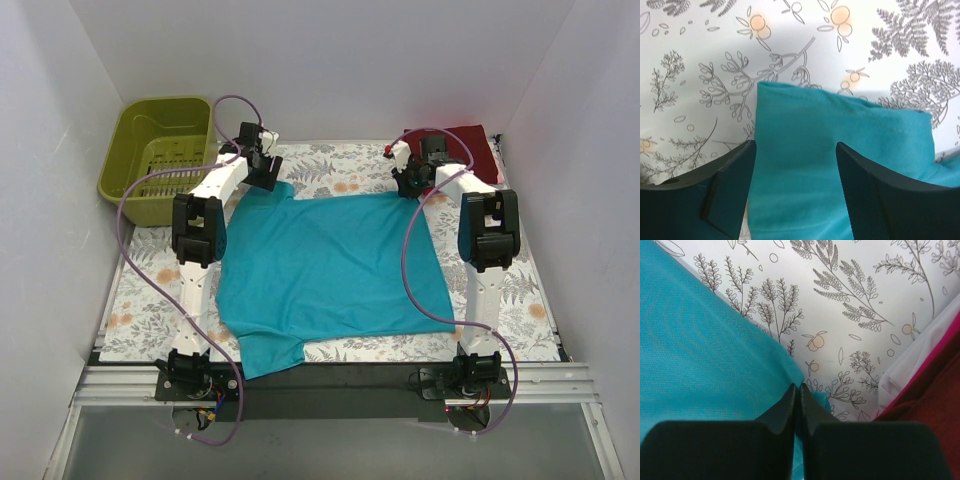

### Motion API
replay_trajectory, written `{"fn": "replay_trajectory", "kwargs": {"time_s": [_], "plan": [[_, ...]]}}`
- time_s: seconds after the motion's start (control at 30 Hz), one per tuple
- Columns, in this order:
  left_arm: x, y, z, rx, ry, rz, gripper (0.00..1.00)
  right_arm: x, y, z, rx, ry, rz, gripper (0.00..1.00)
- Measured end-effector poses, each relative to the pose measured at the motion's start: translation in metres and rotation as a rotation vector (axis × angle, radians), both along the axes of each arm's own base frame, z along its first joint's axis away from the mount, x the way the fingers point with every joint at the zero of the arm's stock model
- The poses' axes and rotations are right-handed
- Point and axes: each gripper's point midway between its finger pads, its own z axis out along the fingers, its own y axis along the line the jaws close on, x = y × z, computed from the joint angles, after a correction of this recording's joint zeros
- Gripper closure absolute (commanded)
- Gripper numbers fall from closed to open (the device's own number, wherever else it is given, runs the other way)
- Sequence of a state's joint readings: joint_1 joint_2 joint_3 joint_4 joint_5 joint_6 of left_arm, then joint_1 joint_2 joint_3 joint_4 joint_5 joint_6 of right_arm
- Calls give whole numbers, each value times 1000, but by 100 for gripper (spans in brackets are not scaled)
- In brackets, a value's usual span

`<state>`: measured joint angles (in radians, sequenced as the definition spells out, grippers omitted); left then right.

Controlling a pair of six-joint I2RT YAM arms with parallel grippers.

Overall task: Fold and stack the t-shirts
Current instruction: Fold the tshirt

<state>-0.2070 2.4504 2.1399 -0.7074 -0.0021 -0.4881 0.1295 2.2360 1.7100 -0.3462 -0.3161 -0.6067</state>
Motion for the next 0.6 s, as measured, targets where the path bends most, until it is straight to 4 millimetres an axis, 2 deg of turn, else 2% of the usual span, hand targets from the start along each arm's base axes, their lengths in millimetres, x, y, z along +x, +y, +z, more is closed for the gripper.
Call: {"fn": "replay_trajectory", "kwargs": {"time_s": [0.07, 0.37, 0.6], "plan": [[5, -1, -1, -3, -14, 6, 36, 1, 0, 3, -1, -4, 4, 99], [15, 0, -8, 5, -41, 19, 37, 0, 3, 5, -2, -6, 28, 99], [22, -1, -8, 2, -64, 19, 42, -1, 6, 5, 7, -3, 41, 99]]}}
